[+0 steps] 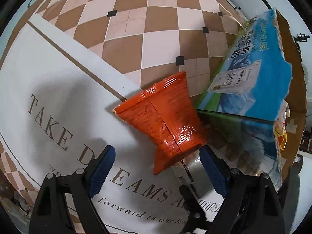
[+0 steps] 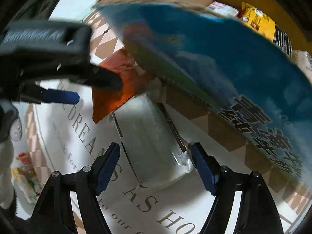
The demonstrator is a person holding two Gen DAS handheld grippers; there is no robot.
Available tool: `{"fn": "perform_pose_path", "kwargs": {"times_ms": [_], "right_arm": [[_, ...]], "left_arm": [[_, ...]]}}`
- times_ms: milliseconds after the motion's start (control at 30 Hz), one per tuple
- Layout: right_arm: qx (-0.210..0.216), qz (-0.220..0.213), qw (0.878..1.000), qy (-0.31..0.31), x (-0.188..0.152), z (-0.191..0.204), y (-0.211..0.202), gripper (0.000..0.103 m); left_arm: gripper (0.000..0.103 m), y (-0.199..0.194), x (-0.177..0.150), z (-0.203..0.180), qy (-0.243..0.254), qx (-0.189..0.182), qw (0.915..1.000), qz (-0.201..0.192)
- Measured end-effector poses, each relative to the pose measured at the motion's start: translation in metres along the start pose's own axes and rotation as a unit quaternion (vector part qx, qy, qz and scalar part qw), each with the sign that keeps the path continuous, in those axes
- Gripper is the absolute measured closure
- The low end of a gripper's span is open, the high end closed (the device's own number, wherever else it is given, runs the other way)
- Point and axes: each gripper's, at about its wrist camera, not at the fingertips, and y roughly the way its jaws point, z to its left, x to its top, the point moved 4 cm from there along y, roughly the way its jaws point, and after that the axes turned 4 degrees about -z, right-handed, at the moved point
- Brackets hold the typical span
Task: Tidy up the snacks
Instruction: 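Grasp the orange packet with the left gripper while the right grasps the white bread pack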
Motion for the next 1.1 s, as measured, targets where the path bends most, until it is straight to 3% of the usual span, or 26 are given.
{"fn": "perform_pose_path", "kwargs": {"times_ms": [100,300,400,500,667,833,900,1100], "right_arm": [[-0.018,0.017,1.0,0.002,-0.013,0.001,-0.002,0.038],[-0.026,0.042,0.997,0.064,-0.038,-0.022,-0.012,0.038],[-0.019,0.035,0.995,0.093,-0.031,-0.028,-0.017,0.037],[-0.023,0.029,0.993,0.117,-0.023,-0.033,-0.02,0.027],[-0.022,0.02,0.991,0.132,0.006,-0.034,-0.019,0.027],[-0.038,0.033,0.989,0.143,0.009,-0.033,-0.013,0.027],[-0.044,0.046,0.986,0.157,0.006,-0.038,-0.01,0.027],[-0.058,0.052,0.982,0.172,0.0,-0.041,-0.011,0.027]], "left_arm": [[0.014,0.004,0.001,0.001,0.005,0.008,1.0,0.001],[0.014,0.006,-0.004,0.037,0.036,0.058,0.9977,0.007],[0.014,-0.006,-0.007,0.056,0.036,0.065,0.9972,0.003],[0.014,-0.023,-0.006,0.062,0.032,0.052,0.9981,-0.007],[0.014,-0.033,0.017,0.039,0.014,0.016,0.9996,-0.02],[0.014,-0.013,0.049,0.025,0.013,0.015,0.9998,-0.007],[0.014,-0.009,0.058,0.026,0.004,-0.007,0.9999,-0.015],[0.014,-0.004,0.073,0.035,0.041,0.021,0.9988,-0.018]]}}
